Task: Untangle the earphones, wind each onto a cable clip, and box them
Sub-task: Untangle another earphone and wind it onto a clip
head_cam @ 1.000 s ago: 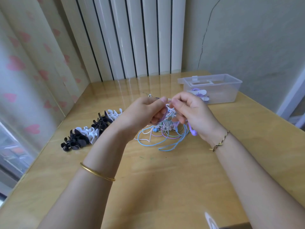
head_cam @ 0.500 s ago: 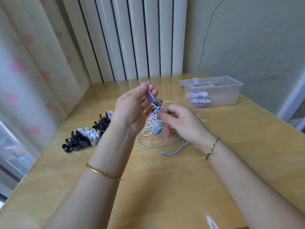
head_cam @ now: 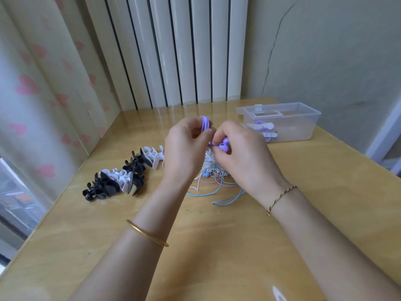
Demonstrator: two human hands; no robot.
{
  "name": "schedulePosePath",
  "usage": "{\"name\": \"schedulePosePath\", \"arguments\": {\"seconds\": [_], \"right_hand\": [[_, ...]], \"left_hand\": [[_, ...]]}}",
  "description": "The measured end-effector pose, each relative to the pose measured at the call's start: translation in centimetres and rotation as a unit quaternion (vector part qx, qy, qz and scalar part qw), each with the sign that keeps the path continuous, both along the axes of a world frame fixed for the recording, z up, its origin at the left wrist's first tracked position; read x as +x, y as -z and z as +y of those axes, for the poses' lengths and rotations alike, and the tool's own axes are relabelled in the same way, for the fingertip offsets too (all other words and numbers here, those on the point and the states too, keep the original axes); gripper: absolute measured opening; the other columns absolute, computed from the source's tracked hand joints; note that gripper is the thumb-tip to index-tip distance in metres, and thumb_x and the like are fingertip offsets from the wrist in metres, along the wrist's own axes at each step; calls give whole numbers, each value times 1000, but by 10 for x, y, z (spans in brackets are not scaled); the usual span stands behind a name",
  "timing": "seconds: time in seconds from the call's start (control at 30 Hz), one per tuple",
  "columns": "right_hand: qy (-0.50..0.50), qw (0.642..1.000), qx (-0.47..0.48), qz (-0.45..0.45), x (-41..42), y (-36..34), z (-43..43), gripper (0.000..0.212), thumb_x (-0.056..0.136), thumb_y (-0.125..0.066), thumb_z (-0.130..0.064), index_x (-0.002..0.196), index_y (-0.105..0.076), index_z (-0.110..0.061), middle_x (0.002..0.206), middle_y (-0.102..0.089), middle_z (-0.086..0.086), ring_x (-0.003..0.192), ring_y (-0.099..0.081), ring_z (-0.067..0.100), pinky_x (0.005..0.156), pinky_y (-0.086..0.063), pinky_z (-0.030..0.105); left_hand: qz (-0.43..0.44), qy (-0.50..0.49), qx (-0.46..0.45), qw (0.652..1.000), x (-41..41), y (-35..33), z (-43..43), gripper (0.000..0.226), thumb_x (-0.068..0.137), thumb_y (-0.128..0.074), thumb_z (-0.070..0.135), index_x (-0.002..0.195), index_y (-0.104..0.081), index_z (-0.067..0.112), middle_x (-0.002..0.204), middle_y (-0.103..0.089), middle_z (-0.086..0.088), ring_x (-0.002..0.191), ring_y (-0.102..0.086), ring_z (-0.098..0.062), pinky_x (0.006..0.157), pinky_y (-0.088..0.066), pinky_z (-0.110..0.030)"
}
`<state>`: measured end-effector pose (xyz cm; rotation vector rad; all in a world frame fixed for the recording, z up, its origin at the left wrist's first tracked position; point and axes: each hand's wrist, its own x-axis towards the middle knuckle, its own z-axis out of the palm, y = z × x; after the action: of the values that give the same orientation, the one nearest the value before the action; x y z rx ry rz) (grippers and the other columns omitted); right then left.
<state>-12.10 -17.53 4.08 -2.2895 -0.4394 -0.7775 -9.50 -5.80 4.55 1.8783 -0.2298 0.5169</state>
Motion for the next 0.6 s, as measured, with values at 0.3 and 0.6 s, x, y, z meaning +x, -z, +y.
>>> {"name": "schedulePosePath", "arguments": {"seconds": [0.3,0.6], "right_hand": [[-159,983,77,43,23,0,-21,13,79,-70,-4,88,-66,-12,94,-56,3,80,-59,14,72,-48,22],[-228,951,171,119,36,13,-8,8,81,-70,-2,82,-68,-10,90,-54,7,62,-65,15,57,-50,23]], "left_hand": [[265,192,-93,940,-3,-10,18,19,93,-49,1,85,-66,-1,77,-67,-15,71,-68,-18,78,-59,-37],[312,290,-89,900,-5,0,45,24,85,-61,-5,109,-59,-8,95,-60,-14,90,-58,-22,85,-56,-32]]}}
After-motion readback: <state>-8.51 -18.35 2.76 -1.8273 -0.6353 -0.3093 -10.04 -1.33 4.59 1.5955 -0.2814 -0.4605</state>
